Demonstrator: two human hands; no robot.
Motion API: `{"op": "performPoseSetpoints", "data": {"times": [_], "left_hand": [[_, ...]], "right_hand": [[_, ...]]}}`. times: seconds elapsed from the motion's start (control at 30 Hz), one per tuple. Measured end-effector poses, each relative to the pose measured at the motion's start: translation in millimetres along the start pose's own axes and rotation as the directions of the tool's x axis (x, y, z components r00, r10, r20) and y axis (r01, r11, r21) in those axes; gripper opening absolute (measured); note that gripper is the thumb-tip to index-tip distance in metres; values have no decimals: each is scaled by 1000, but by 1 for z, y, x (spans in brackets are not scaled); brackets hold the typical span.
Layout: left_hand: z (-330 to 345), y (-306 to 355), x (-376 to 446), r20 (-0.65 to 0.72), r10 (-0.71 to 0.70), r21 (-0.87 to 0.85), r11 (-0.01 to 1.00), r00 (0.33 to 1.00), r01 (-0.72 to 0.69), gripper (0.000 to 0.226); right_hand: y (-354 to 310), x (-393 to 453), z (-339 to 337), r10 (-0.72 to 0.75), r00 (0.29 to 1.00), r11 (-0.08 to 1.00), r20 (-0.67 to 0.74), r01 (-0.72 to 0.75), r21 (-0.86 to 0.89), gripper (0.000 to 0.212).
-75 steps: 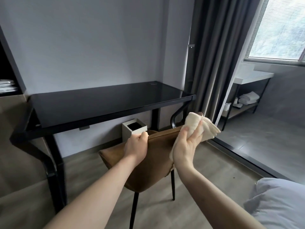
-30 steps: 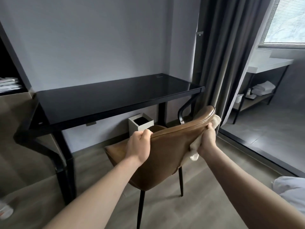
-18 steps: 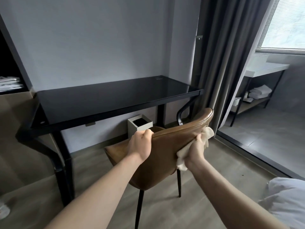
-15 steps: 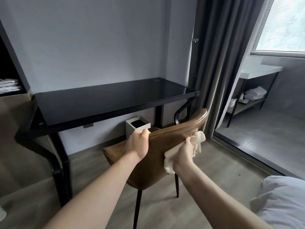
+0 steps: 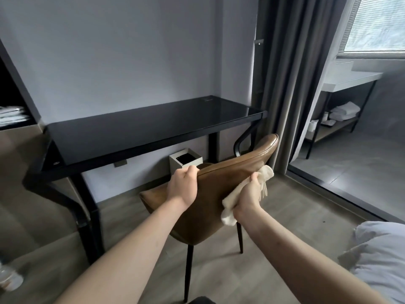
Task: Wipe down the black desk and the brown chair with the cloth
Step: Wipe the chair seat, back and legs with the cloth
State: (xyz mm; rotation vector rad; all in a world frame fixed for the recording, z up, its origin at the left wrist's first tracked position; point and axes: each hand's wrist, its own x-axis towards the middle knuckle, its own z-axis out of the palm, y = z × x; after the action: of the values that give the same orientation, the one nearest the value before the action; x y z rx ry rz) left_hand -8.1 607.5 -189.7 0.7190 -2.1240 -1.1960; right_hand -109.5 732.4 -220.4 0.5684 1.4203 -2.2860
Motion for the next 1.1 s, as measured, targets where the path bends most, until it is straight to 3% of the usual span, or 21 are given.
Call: {"op": "performPoseSetpoints", "data": {"times": [0.1,0.33,0.47,0.57,0.63,0.73,0.87,0.97,1.03,1.1], "left_hand": [[3,-5,2,-32,36,10,999,999,-36,65],[9,-12,7,-75,100,21,995,992,-99,58],[8,-10,5,-63,92,6,996,994,-92,46],[7,-6,3,-66,70,14,998,995,-69,42],[5,-2,2,-60,43,12,999,997,-43,44],[2,3,-2,-25,12,-1,1000,1000,-12,48],[-3,8,-4,-23,-54,2,999,998,54,52],[-5,11,-4,-11,-88,-20,996,996,88,50],[-5,12,-6,4,-102,-30,994,995,102,50],[-6,12,-8,24,-103,-34,994,994,104,50]], "right_hand": [[-17,38,-1,-35,999,999,-26,35,-1,59],[-47,80,7,-96,993,993,73,101,-65,45],[-32,102,0,-79,996,993,52,83,-88,62],[-7,162,-14,-155,988,983,20,156,-94,80],[5,142,-15,-147,989,987,-30,145,-71,75],[8,39,-8,-110,993,990,-32,107,-89,58],[27,-29,-5,29,999,994,43,-24,-102,60],[38,-47,0,100,986,994,133,-93,-61,75],[42,-47,1,77,991,996,114,-72,-46,80],[41,-44,0,21,996,998,83,-15,-65,72]]}}
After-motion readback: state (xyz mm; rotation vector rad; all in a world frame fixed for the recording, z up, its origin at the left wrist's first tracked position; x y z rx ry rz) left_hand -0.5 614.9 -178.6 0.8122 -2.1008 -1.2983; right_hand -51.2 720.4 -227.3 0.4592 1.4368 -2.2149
